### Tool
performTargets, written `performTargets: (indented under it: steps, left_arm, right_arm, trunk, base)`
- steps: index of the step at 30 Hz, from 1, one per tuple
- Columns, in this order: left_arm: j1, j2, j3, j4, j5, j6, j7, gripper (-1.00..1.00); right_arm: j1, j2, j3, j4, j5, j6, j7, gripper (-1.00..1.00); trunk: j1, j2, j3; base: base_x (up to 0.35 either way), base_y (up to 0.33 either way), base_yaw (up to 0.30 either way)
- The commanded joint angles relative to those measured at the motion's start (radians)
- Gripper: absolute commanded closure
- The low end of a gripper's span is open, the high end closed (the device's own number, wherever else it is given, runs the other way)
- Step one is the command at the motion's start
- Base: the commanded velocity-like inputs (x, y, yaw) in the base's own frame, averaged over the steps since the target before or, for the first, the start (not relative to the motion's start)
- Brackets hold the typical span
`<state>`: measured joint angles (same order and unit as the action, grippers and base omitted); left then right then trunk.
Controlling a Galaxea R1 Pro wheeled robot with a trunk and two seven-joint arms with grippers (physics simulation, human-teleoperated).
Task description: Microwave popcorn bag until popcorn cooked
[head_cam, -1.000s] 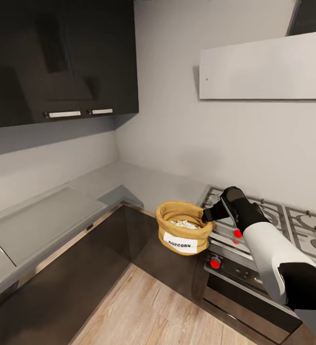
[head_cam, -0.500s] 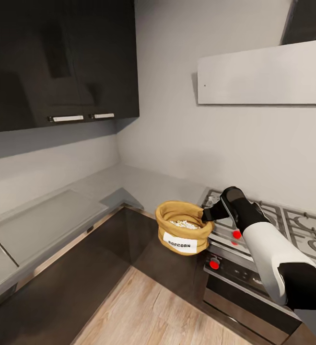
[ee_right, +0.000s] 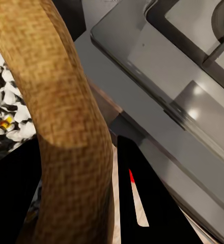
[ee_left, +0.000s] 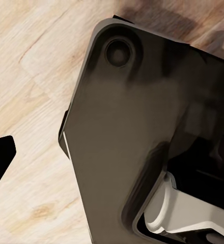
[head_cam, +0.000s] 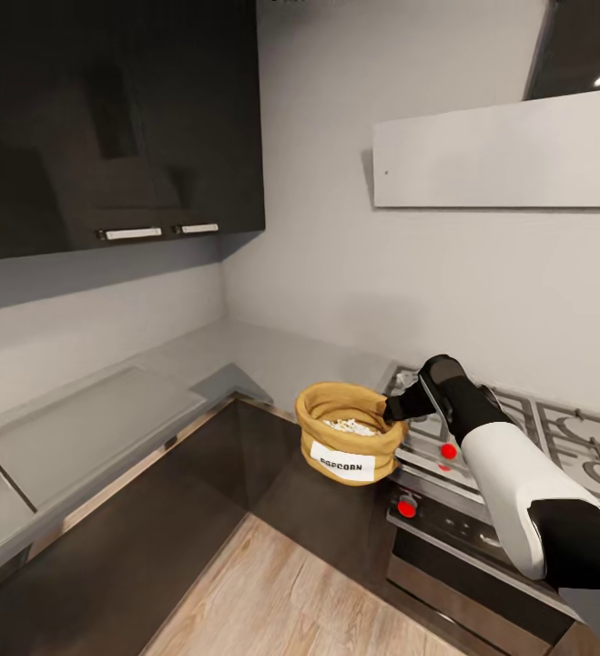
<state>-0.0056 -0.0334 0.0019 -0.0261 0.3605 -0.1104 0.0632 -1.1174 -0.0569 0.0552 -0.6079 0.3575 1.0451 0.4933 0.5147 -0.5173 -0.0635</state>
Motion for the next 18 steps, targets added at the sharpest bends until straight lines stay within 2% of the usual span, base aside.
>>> performTargets:
  steps: [1, 13, 18]
  left_arm:
    - [-0.001, 0.0, 0.0, 0.0, 0.003, -0.002, 0.003, -1.0]
    - [0.0, -0.001, -0.003, 0.0, 0.0, -0.005, 0.003, -1.0]
    - [-0.001, -0.005, 0.002, 0.0, 0.003, -0.005, 0.005, -1.0]
  right_arm:
    - [-0.001, -0.001, 0.005, -0.001, 0.009, 0.002, 0.01, 1.0]
    - [-0.001, -0.001, 0.005, -0.001, 0.009, 0.002, 0.013, 1.0]
    - [0.0, -0.001, 0.005, 0.01, 0.008, 0.002, 0.013, 1.0]
  trunk:
    - [0.001, -0.002, 0.0]
    - [0.001, -0.002, 0.015]
    - [0.001, -0.002, 0.015]
  base:
    - [0.0, 0.0, 0.0]
    - [0.0, 0.0, -0.012]
    - [-0.238, 0.0, -0.001]
